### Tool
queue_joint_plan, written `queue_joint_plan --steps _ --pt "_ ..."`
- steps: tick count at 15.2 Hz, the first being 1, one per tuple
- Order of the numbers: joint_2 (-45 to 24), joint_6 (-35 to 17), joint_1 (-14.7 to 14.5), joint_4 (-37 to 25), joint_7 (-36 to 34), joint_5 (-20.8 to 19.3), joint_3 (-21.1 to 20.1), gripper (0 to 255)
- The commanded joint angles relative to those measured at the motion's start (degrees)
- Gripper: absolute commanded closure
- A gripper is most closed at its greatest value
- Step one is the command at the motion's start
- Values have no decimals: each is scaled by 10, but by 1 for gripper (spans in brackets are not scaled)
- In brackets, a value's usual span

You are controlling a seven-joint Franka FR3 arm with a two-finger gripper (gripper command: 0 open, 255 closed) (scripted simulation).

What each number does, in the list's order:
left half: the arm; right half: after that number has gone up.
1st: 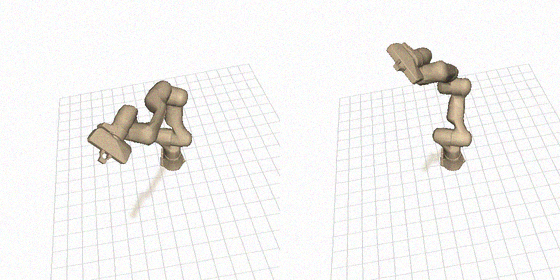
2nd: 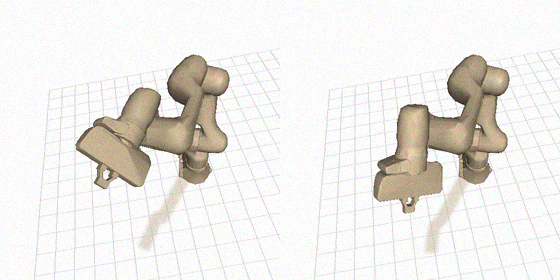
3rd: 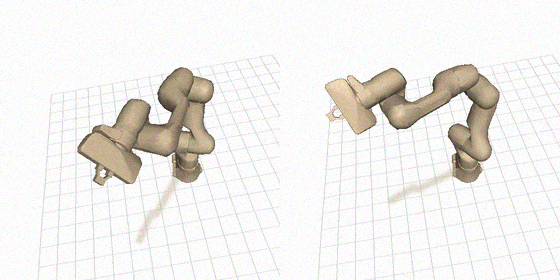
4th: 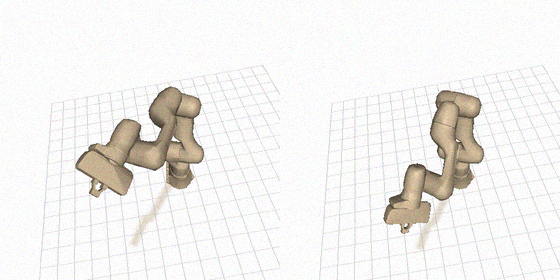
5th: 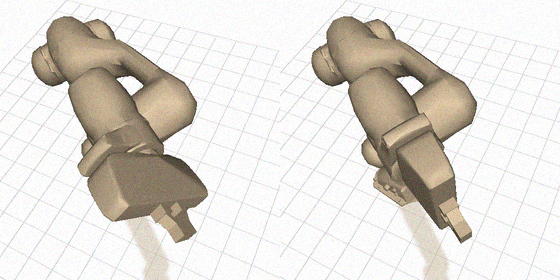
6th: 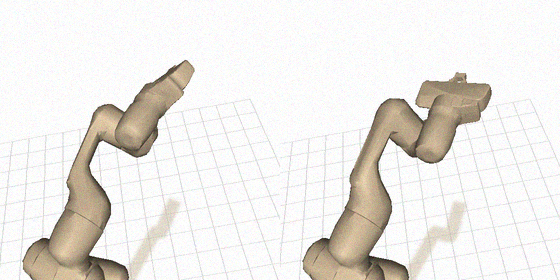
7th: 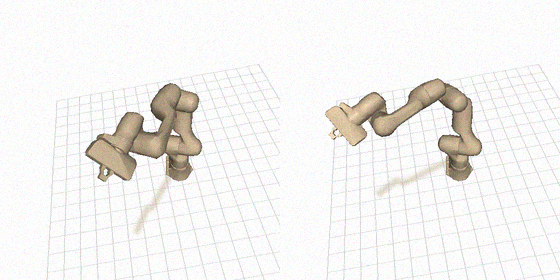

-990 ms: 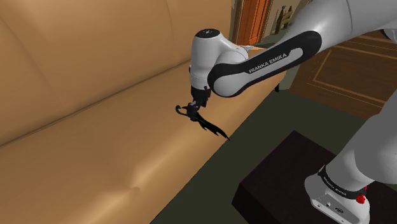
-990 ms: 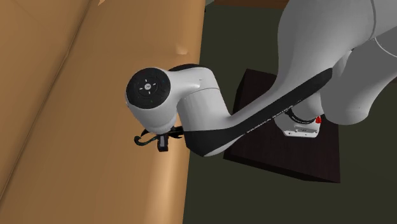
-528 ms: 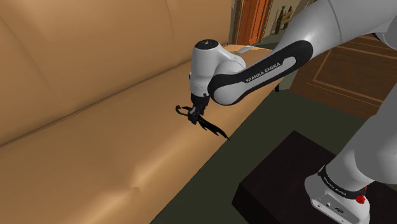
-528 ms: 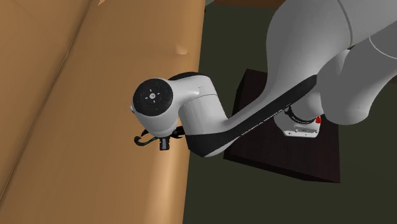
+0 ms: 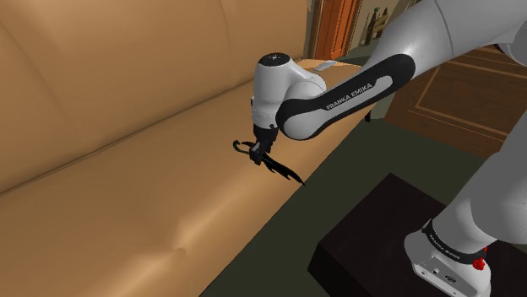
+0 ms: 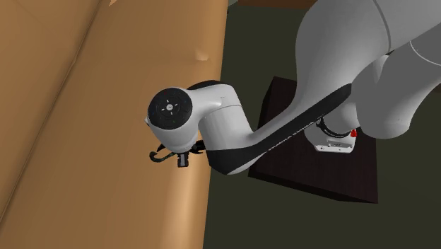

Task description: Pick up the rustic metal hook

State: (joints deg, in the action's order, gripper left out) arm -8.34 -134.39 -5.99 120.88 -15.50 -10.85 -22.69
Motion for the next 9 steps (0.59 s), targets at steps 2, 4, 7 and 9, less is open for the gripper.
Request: queue_joint_plan --steps 2,4,7,9 --pt "5 6 1 -3 3 4 -1 255" --pt "14 20 2 -9 9 10 -2 255" --pt "26 41 3 -19 16 19 -3 255" --pt "33 55 4 -27 20 25 -4 255"
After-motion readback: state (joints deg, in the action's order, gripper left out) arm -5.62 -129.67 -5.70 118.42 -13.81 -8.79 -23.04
